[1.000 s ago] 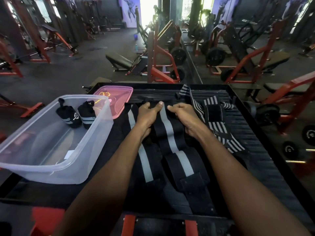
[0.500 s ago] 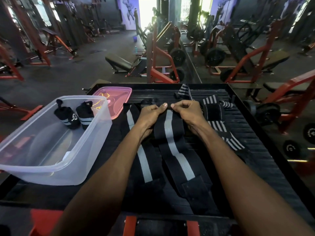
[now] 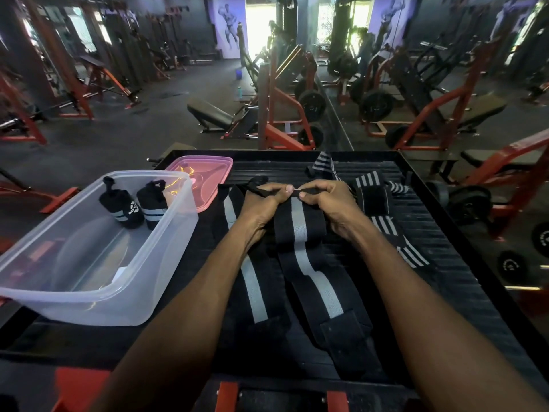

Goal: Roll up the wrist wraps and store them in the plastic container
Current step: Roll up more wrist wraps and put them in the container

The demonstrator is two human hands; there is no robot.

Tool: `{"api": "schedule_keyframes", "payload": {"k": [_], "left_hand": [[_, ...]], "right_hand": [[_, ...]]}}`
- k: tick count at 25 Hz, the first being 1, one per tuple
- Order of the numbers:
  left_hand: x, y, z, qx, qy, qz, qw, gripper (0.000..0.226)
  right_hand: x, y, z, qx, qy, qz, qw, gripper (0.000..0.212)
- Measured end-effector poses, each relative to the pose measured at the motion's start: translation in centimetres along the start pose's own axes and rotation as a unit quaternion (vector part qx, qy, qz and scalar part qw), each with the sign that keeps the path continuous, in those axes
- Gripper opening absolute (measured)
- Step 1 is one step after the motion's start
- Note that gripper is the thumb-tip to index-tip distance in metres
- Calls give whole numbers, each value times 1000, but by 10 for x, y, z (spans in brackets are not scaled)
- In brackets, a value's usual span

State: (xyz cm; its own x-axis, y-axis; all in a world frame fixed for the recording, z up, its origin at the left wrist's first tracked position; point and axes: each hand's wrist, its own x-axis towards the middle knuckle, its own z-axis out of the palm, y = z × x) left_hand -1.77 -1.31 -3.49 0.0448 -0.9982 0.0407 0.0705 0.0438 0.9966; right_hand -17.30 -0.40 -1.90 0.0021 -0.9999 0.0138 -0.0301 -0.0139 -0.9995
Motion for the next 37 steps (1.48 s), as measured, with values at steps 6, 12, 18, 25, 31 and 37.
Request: {"api": "schedule_keyframes", "payload": {"k": [6, 12, 18, 25, 31, 37], "left_hand": [[-1, 0, 1, 20, -16, 27, 999, 10], [-2, 3, 0, -17, -12, -45, 999, 18], [-4, 4, 1, 51, -5, 31, 998, 13], [-2, 1, 6, -8, -24, 3, 1000, 3], [-4, 3, 8, 22, -25, 27, 999, 23], [-5, 6, 12, -62, -31, -71, 995, 17]], "right_hand": [[3, 3, 0, -21, 32, -63, 997, 6], [4, 4, -3, -35, 10, -88, 995, 13], [3, 4, -6, -47, 1, -60, 997, 7], [0, -1, -11, -78, 1, -95, 992, 8], [8, 5, -16, 3, -17, 49, 999, 44], [7, 0, -11, -77, 69, -93, 990, 5]]}}
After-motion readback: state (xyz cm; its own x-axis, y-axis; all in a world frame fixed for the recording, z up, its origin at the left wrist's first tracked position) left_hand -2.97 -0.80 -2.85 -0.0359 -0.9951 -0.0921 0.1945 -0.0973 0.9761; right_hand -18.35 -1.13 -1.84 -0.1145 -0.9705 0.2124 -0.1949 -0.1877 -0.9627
